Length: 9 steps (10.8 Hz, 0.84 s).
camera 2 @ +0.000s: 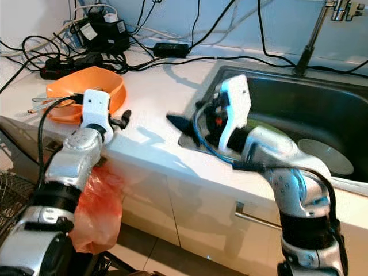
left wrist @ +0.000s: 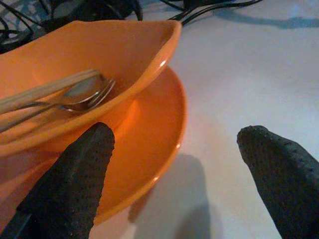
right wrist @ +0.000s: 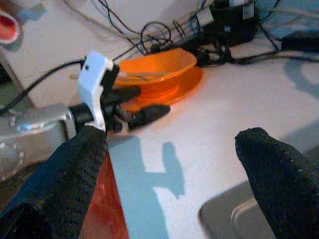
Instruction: Kitchen organization
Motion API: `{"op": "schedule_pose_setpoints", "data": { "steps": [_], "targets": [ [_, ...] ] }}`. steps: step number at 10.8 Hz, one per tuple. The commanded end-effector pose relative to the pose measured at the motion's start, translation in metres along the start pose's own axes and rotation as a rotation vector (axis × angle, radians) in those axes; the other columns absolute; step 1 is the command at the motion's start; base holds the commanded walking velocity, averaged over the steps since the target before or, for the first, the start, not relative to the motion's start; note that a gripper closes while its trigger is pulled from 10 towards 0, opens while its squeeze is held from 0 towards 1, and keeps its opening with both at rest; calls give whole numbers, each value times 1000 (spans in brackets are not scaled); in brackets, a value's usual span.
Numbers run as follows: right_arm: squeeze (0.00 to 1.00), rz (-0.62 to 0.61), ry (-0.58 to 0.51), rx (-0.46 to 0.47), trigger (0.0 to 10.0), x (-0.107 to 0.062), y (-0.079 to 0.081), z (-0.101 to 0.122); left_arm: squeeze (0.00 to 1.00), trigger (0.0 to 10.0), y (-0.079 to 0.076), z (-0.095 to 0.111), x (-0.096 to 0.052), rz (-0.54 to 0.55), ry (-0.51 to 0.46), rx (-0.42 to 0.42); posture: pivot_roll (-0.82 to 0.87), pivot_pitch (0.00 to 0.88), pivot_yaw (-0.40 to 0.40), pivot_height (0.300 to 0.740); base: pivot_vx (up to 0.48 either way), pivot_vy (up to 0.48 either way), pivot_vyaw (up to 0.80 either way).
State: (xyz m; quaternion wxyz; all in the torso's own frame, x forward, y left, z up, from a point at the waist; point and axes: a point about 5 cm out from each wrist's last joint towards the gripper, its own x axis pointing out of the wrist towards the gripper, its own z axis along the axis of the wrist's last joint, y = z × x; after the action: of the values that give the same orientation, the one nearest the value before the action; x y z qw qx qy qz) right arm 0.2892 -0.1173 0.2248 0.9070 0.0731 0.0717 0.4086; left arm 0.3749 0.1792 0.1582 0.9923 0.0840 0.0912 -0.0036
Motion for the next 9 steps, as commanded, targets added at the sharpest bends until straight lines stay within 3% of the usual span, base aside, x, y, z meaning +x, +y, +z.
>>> {"op": "schedule_pose_setpoints", "data": {
  "steps": [1,9],
  "targets": [
    [0,35,12,-19,10000,-2,5,2,0,10000,7,1,2,25,14,-6,-50,0,60,740,0,0,0],
    [0,43,42,-57,10000,-4,13,-6,0,10000,12,-5,13,-36,144,-11,-60,0,77,740,0,0,0]
  ]
}}
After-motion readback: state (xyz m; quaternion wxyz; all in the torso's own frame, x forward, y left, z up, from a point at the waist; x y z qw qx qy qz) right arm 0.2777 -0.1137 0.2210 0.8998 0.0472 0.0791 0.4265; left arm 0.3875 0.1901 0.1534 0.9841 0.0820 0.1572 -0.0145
